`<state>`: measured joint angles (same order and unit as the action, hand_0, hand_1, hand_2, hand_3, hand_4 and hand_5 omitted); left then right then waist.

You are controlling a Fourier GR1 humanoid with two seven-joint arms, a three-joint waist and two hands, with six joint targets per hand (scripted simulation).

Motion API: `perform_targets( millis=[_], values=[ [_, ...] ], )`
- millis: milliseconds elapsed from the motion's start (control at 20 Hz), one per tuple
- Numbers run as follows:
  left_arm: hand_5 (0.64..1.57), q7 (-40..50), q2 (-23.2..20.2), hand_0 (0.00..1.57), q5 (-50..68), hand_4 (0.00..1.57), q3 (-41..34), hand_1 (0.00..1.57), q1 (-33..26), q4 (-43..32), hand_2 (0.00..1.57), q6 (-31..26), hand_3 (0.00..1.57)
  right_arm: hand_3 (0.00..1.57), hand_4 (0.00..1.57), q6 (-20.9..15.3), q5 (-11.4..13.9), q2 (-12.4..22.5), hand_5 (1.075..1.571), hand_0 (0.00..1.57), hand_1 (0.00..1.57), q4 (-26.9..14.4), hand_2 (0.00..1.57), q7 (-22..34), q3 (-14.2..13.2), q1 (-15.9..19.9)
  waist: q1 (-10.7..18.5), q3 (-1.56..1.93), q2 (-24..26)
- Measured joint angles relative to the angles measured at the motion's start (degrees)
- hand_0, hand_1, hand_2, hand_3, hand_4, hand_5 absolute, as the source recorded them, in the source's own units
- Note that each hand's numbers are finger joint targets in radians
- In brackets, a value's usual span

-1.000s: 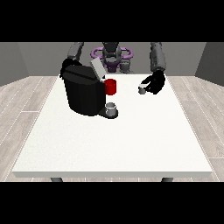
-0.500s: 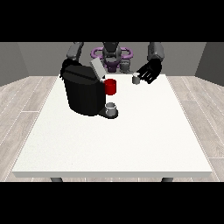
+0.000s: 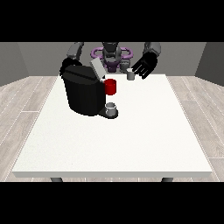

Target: Insert the coffee pod into the coffee machine and close the lid

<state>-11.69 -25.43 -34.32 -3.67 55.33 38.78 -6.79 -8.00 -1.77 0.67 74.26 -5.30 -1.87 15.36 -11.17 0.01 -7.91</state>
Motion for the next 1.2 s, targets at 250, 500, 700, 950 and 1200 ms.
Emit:
perform_targets(
  millis=[250, 500, 700, 950, 1200],
  values=[
    [1.571, 3.29, -0.77, 1.26, 1.08, 0.47, -2.37, 1.26, 4.87, -0.64, 1.29, -1.06, 1.22, 0.0, 0.51, 0.55, 0.1, 0.61, 1.571, 0.0, 0.0, 0.81, 0.0, 0.52, 0.22, 1.38, -2.37, 0.0, -1.56],
    [1.571, 4.08, -0.59, 1.28, 0.52, 0.52, -2.67, 1.28, 6.92, -1.29, 1.33, -0.71, 1.27, 0.0, 0.55, -0.42, 1.01, 0.59, 1.571, 0.0, 0.0, 3.35, 0.0, 3.63, 1.61, 2.26, -4.45, -0.01, -2.03],
    [1.571, 4.97, -0.56, 1.26, -0.11, 0.49, -2.61, 1.26, 8.96, -1.12, 1.3, -0.74, 1.24, 0.0, 0.48, -1.12, 1.24, 0.88, 1.571, 0.0, 0.0, 3.04, 0.0, 2.46, 0.72, 2.95, -4.6, 0.0, -3.51],
    [1.571, 5.27, -1.24, 1.31, -0.27, 0.49, -3.28, 1.31, 10.66, -1.97, 1.33, -1.22, 1.23, 0.0, 0.52, -0.9, 1.2, 1.63, 1.571, 0.0, 0.0, 4.01, 0.0, 2.78, 0.33, 3.59, -5.55, -0.01, -4.84],
    [1.571, 5.64, -0.61, 1.32, -1.2, 0.51, -2.96, 1.32, 11.39, -2.57, 1.33, -0.62, 1.23, 0.0, 0.54, -1.61, 1.15, 1.14, 1.571, 0.0, 0.0, 4.49, 0.0, 3.19, 0.21, 4.38, -5.98, 0.0, -6.04]
  ],
)
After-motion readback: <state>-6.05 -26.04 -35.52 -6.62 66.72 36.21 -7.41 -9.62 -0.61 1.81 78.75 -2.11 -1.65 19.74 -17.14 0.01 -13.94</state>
